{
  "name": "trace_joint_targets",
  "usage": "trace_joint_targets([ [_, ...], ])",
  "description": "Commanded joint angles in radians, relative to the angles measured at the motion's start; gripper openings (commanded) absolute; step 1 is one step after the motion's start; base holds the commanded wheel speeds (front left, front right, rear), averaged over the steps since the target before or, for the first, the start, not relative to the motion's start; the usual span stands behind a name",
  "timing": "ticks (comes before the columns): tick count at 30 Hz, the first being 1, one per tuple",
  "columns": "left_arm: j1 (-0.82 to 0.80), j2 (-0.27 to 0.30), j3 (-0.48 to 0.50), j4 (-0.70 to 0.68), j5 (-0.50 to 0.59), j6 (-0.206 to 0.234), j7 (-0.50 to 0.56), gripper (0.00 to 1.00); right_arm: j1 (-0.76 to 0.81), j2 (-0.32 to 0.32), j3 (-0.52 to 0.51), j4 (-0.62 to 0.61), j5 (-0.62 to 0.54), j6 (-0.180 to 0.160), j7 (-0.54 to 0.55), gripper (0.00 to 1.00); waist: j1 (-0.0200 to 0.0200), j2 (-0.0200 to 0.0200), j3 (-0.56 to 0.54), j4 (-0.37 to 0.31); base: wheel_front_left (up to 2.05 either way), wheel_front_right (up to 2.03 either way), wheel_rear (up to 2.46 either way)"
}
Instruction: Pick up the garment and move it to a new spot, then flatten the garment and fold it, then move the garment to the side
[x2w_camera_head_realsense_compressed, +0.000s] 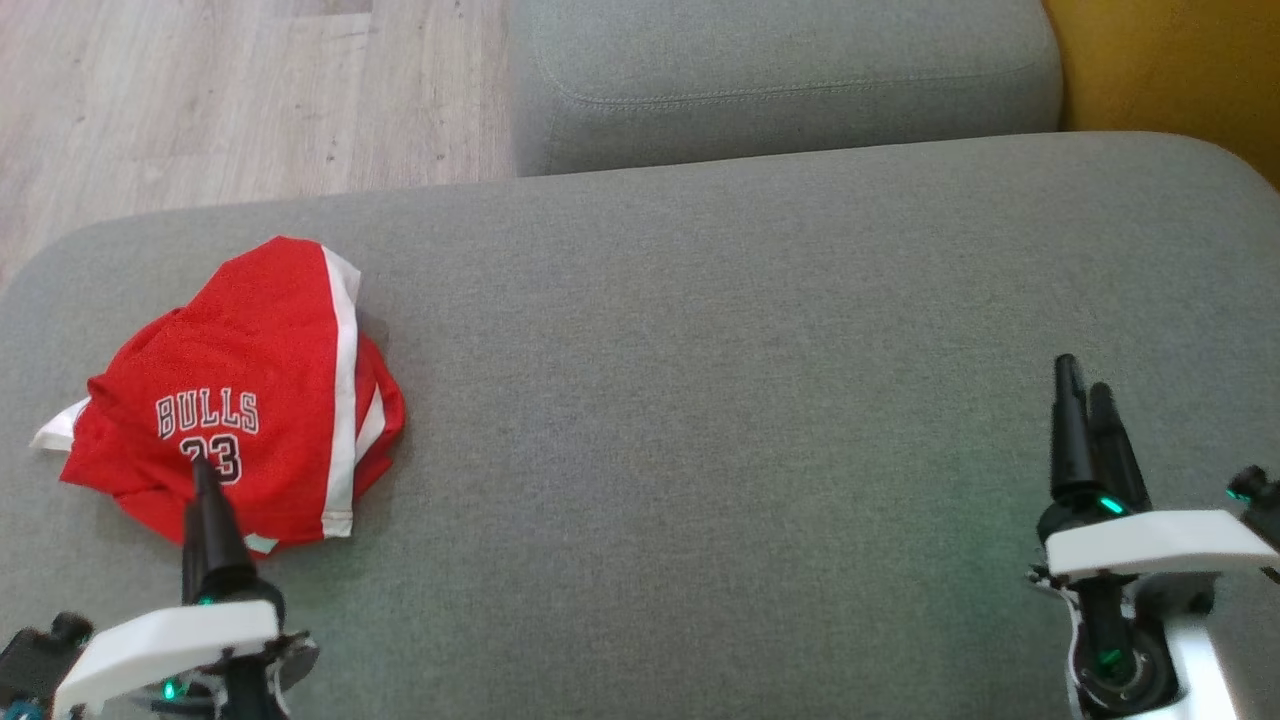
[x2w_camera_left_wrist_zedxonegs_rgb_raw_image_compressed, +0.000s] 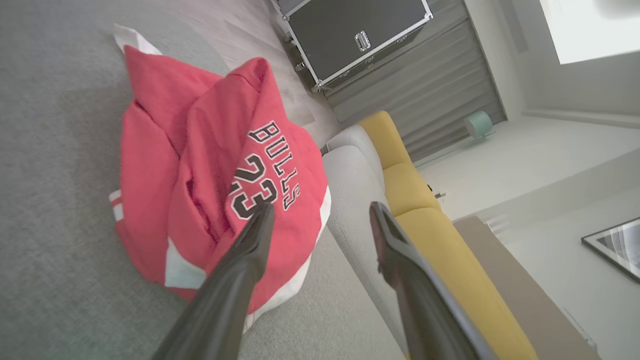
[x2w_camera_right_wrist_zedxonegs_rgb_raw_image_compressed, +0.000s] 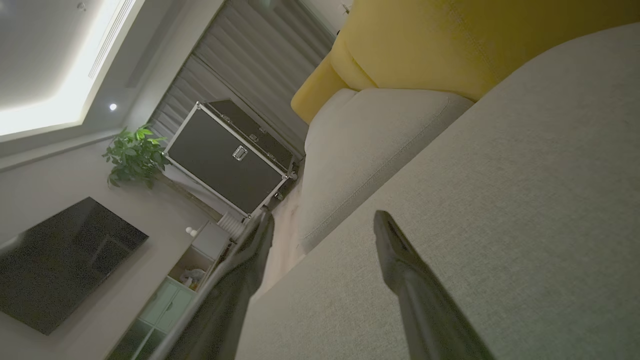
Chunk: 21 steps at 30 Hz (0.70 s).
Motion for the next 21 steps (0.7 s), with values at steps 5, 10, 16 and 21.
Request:
trace_joint_targets([
  [5,-0.035,0.009,-0.030,-0.070,0.131,0.010,-0.024,1.00,-0.059,-0.006,0.037,-0.053,-0.138,0.000,-0.026,1.00,0.0000,-0.0001,0.003,-0.001,0.00,0.00,0.00],
  [10,-0.033,0.009,-0.071,-0.095,0.235,0.019,-0.039,1.00,-0.057,-0.006,0.048,-0.058,-0.230,0.000,-0.041,1.00,0.0000,-0.0001,0.004,-0.001,0.00,0.00,0.00],
  [16,-0.036,0.010,-0.094,-0.114,0.341,0.017,-0.057,1.00,-0.057,-0.007,0.062,-0.058,-0.326,0.000,-0.059,1.00,0.0000,-0.0001,0.007,-0.007,0.00,0.00,0.00],
  [21,-0.036,0.010,-0.111,-0.125,0.422,0.017,-0.071,1.00,-0.060,-0.007,0.073,-0.054,-0.402,0.000,-0.073,1.00,0.0000,-0.0001,0.009,-0.015,0.00,0.00,0.00],
])
